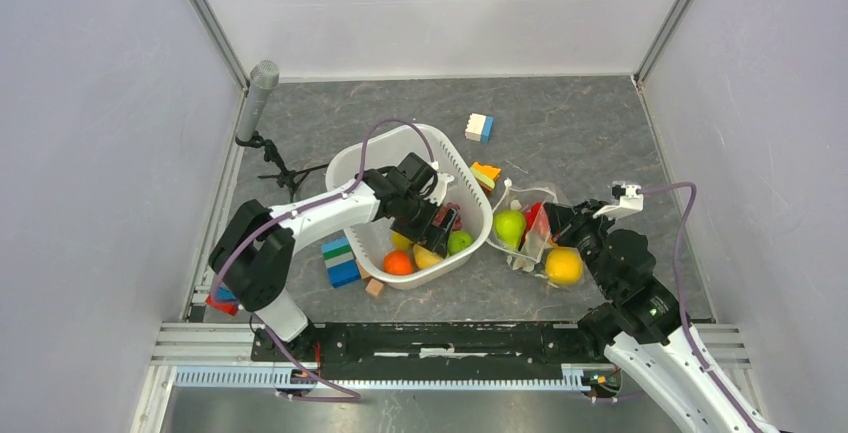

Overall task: Place the food in the zip-top bag and seal the zipper
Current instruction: Adjust the fake fruit in the bin.

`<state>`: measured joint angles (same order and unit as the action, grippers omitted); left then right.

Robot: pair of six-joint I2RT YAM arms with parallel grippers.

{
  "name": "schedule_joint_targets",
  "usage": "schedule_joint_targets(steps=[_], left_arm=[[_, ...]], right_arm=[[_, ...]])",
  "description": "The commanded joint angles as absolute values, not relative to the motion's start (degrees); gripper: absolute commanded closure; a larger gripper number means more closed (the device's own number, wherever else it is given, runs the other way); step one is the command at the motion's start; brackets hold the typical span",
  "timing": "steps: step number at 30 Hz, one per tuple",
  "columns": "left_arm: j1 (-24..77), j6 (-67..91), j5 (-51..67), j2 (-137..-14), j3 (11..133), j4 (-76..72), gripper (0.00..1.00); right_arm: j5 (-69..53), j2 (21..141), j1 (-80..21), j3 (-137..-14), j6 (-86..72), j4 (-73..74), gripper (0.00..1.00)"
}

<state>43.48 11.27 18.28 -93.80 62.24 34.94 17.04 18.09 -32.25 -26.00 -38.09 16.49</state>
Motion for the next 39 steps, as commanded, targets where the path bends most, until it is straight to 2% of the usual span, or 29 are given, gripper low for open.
schedule_joint_targets(steps=[1,2,6,12,18,20,25,33,39], left_arm=[[43.51,11.16,13.78,-99.24,60.35,32.74,0.09],[43.51,11.16,12.79,-99.54,60.27,32.78,0.1],[43.51,11.64,11.82,-99.6,60.03,31.66,0.24],[43.51,12.04,11.19,-97.7,60.46,30.52,0.52],[43.5,12.69,8.43,-94.65,61.17,29.36,0.63],[43.51,13.19,7.05,-93.18,61.34,28.56,0.71],[43.34,14.43,0.41,-89.43,61.52,26.49,0.78],[41.75,17.16,-7.79,-83.19,58.8,21.58,0.78],[41.06,18.35,-7.9,-81.17,56.71,19.86,0.78]], right_arm=[[17.65,18.65,-32.26,-27.25,-37.72,16.3,0.92],[17.62,18.7,-32.26,-27.25,-37.74,16.33,0.92],[17.67,18.55,-32.28,-27.09,-37.91,16.21,0.92],[18.0,18.19,-32.26,-27.16,-37.93,16.82,0.92],[18.61,17.85,-32.26,-27.34,-37.88,17.21,0.92],[18.53,17.84,-32.26,-27.34,-37.88,17.31,0.92],[18.53,17.66,-32.25,-27.39,-37.75,17.48,0.92],[18.95,17.23,-32.3,-27.49,-37.65,17.84,0.92],[18.56,17.83,-32.26,-27.53,-37.7,17.47,0.92]])
